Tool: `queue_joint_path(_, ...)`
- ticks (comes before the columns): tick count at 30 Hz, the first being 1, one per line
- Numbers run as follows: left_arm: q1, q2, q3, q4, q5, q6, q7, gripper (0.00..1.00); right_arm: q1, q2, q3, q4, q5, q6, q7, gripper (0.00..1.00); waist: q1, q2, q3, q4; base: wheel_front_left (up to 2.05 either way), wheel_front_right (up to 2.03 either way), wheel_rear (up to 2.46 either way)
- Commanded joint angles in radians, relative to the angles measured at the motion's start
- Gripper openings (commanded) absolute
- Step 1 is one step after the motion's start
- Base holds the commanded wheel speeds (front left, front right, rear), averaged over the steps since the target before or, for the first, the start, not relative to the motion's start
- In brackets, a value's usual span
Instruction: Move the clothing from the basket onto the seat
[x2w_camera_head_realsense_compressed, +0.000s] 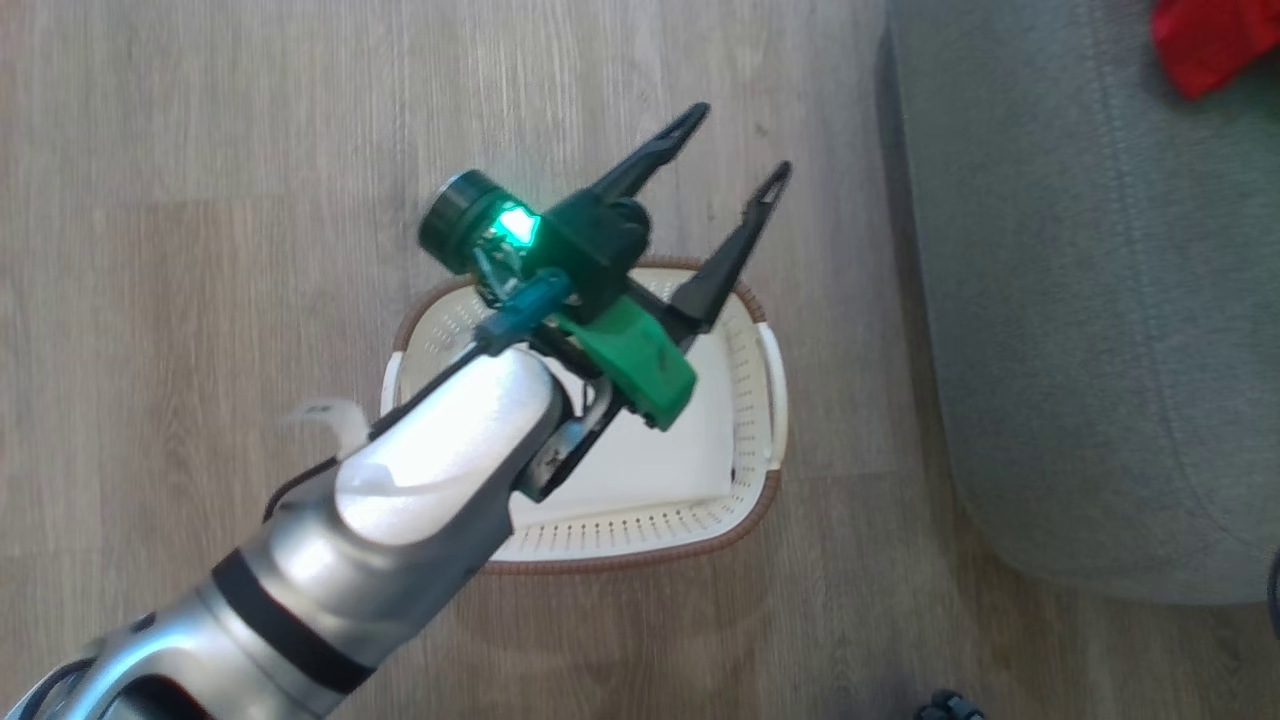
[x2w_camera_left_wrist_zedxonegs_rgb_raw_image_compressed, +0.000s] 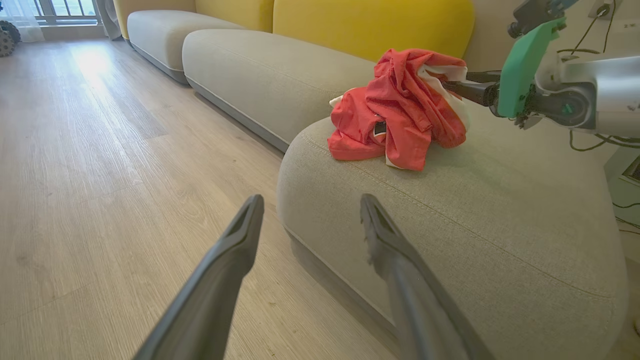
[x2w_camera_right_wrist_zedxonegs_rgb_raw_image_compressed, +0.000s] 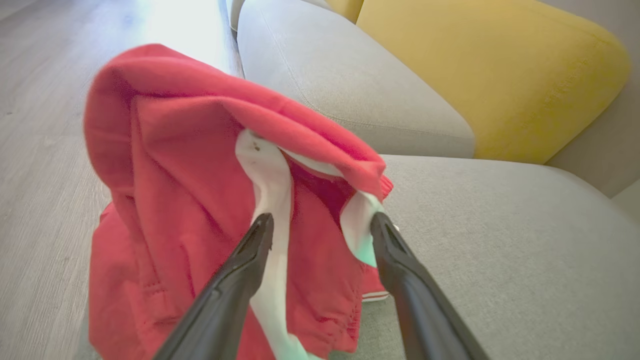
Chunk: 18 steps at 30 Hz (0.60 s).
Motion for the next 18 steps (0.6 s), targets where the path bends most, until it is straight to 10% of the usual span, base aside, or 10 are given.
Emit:
queue_joint_path(1, 0.004, 0.021, 0.035, -0.031, -0.006, 0.006, -0.011, 1.0, 0.028, -0.012, 0.026, -0.047, 0.024, -0.001, -0.011, 1.0, 0.0, -0.0001, -0.019, -0.012, 0.0, 0.0, 0.0)
queue_joint_path(18, 0.198, 0.059, 0.187, 0.01, -0.109, 0.054, -0.054, 1.0, 0.21, -0.029, 0.284, -0.226, 0.287, -0.001, -0.012, 1.0, 0.0, -0.0001, -0.274, 0.006, 0.0, 0.0, 0.0)
